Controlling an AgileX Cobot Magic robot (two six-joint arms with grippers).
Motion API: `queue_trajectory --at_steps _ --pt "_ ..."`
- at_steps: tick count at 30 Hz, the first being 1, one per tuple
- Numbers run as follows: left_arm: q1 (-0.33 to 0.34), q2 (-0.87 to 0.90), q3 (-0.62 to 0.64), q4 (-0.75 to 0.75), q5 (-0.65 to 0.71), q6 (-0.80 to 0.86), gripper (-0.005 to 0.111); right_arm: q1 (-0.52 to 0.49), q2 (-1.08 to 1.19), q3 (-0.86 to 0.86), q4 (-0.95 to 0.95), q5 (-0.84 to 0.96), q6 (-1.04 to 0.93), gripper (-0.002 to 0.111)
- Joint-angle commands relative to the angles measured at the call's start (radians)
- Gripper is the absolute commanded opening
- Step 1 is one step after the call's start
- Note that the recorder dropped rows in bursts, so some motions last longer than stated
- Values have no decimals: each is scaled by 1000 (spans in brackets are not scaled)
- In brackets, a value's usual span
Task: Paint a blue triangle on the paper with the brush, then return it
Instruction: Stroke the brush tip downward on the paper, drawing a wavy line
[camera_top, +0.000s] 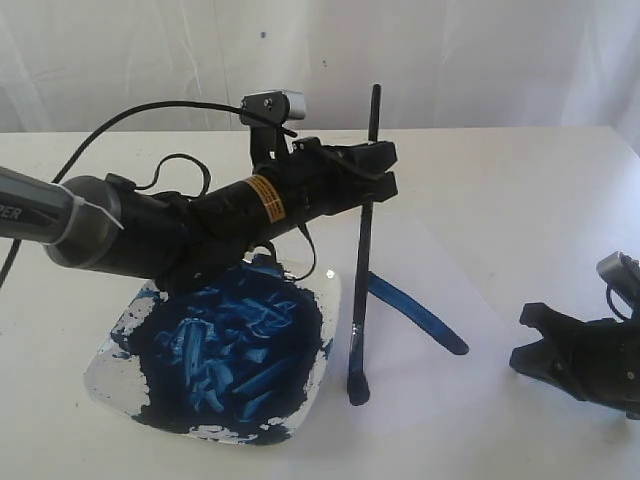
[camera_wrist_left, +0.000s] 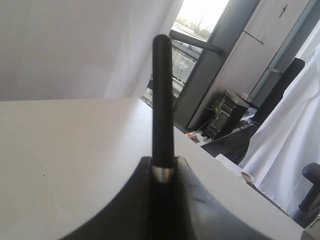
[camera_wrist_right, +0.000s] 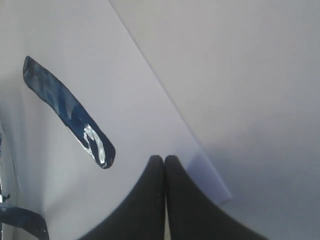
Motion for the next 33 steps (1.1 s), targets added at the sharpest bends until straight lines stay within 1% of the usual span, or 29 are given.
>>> queue_trajectory --at_steps 1,6,17,33 --pt "2 22 -49 -2 -11 12 0 2 4 -3 -8 3 1 0" --pt "2 54 -109 -3 19 13 0 2 4 -3 -8 3 1 0" --pt "41 125 -226 14 64 11 0 2 4 -3 -8 3 1 0" --pt "99 263 -438 49 73 -18 0 2 4 -3 -8 3 19 0"
